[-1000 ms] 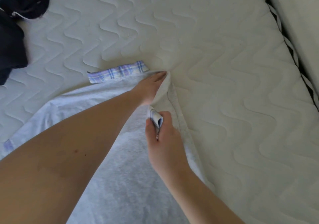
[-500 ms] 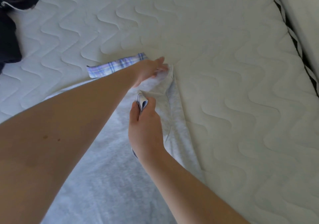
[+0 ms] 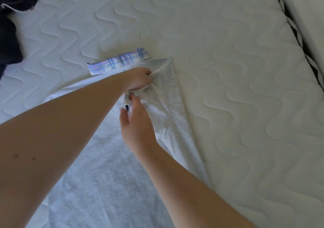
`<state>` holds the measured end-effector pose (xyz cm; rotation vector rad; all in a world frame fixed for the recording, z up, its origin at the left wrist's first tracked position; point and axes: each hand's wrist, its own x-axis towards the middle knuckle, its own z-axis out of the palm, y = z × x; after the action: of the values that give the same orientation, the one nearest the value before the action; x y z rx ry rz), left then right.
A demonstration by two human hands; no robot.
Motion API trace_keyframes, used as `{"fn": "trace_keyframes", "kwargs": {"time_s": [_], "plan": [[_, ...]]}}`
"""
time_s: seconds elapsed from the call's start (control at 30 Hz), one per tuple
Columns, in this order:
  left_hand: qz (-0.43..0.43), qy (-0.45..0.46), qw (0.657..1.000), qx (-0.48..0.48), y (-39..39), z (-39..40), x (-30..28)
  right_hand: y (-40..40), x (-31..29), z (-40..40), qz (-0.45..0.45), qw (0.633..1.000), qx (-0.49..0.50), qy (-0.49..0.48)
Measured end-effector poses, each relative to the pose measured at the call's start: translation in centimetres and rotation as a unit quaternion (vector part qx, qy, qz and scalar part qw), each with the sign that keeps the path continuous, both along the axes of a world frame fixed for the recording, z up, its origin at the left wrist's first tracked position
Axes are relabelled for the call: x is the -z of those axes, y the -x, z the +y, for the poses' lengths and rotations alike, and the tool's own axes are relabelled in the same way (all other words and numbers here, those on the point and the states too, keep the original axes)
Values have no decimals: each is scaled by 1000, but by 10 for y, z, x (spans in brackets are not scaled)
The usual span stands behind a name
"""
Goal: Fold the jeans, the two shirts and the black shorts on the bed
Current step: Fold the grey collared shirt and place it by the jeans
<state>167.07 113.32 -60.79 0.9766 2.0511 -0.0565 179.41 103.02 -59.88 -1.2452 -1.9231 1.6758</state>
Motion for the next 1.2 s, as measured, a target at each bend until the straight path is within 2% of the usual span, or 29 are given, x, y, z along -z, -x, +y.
{"fn": "trace_keyframes", "kwargs": {"time_s": [0.1,0.13,0.23,0.3,0.37,0.5,0.57,0.6,0.63,0.67,0.73,0.8,0.87,0.97,1.2], "plan": [[-41,-31,992,-116,6,-14,8,-33,6,-3,-7,991,-127,-34],[-41,-26,992,-117,8,-20,12,-49,9,-5,-28,986,-156,-45],[-11,-4,999,-47,5,-45,11,-101,24,-18,-107,975,-172,-96],[18,19,1000,-12,2,-60,14,-129,32,-32,-170,958,-157,-168],[63,0,998,5,-1,-70,17,-152,41,-43,-231,938,-127,-225],[166,-139,974,-60,-19,-87,10,-183,42,-61,-315,909,-48,-269],[221,-271,935,-55,-46,-105,4,-198,41,-72,-343,899,-24,-273],[215,-341,913,-63,-67,-115,-1,-206,40,-78,-357,893,-16,-272],[182,-384,902,-83,-90,-126,-4,-214,40,-84,-371,889,-10,-270],[136,-388,904,-114,-112,-138,-5,-223,41,-91,-382,885,-5,-266],[47,-302,932,-194,-155,-161,5,-241,42,-105,-392,884,5,-254],[-34,-189,939,-286,-190,-182,24,-255,42,-118,-401,886,17,-232],[-119,-125,912,-371,-218,-196,34,-268,40,-129,-413,884,37,-215],[-245,-148,852,-439,-242,-201,39,-287,40,-141,-427,884,45,-183],[-325,-128,817,-460,-260,-202,33,-327,30,-170,-404,905,119,-53]]}}
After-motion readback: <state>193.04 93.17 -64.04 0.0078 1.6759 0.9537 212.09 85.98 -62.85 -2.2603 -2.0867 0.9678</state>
